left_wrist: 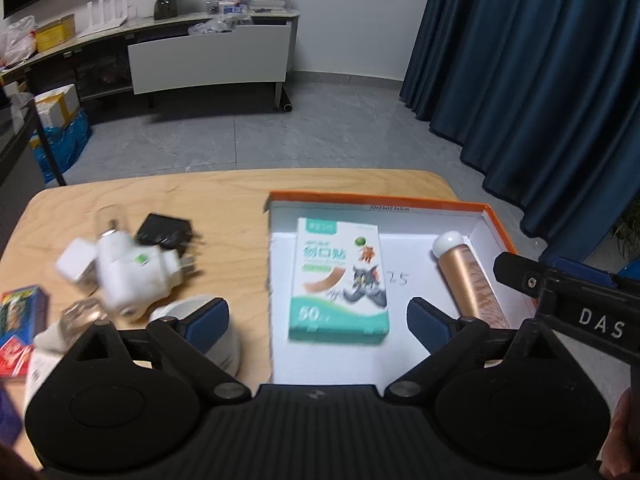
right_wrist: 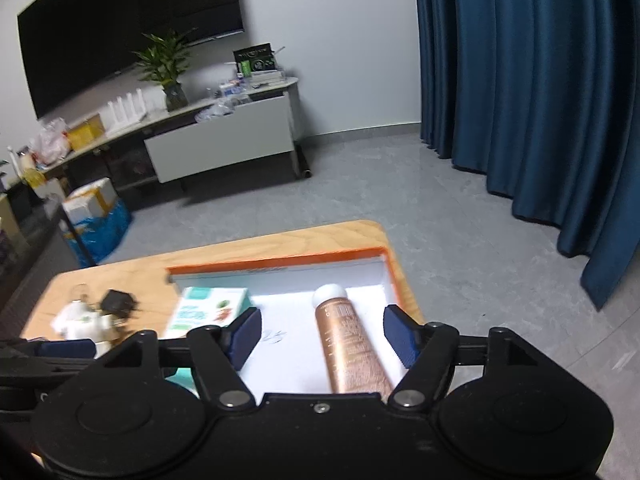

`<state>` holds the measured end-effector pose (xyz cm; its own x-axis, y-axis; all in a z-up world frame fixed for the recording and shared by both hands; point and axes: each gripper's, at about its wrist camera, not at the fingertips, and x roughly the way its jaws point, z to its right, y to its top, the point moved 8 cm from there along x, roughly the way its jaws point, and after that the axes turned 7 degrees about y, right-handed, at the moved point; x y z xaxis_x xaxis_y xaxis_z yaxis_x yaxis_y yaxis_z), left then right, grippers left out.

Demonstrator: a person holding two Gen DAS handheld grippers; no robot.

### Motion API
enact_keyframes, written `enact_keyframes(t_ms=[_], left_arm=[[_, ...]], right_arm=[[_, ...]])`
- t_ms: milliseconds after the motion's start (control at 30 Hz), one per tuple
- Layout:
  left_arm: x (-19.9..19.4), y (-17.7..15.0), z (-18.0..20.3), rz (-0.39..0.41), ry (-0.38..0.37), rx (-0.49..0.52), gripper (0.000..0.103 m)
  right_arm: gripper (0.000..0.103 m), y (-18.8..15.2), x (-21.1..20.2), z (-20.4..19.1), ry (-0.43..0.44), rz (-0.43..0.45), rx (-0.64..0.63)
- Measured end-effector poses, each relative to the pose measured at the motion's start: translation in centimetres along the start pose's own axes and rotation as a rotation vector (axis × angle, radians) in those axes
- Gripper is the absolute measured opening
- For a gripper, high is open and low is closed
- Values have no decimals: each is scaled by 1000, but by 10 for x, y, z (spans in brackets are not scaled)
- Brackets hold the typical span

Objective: Organize rigid objects
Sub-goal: 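Lower and release bandage box with left tool while right tool releases bottle inside, then move left tool toward blue plastic case while right tool approaches white cup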

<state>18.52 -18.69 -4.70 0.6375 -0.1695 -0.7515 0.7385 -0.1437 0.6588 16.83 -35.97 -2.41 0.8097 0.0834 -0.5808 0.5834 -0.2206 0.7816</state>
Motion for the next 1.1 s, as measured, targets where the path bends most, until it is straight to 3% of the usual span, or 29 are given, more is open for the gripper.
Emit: enact_keyframes(t_ms=[300, 700, 900, 1100], left_arm=[[-33, -24, -45, 0, 55, -81, 98], [-59, -59, -136, -7, 169, -250, 98], [-68, -83, -202, 11, 315, -389, 99], [-55, -98, -258, -29, 434, -547, 99]], right_arm=[[84, -27, -20, -46, 92, -45, -12], [85, -64, -17, -131, 230, -117, -116], [85, -77, -12, -150, 262, -144, -164], [85, -83, -6, -149, 264, -161, -144]])
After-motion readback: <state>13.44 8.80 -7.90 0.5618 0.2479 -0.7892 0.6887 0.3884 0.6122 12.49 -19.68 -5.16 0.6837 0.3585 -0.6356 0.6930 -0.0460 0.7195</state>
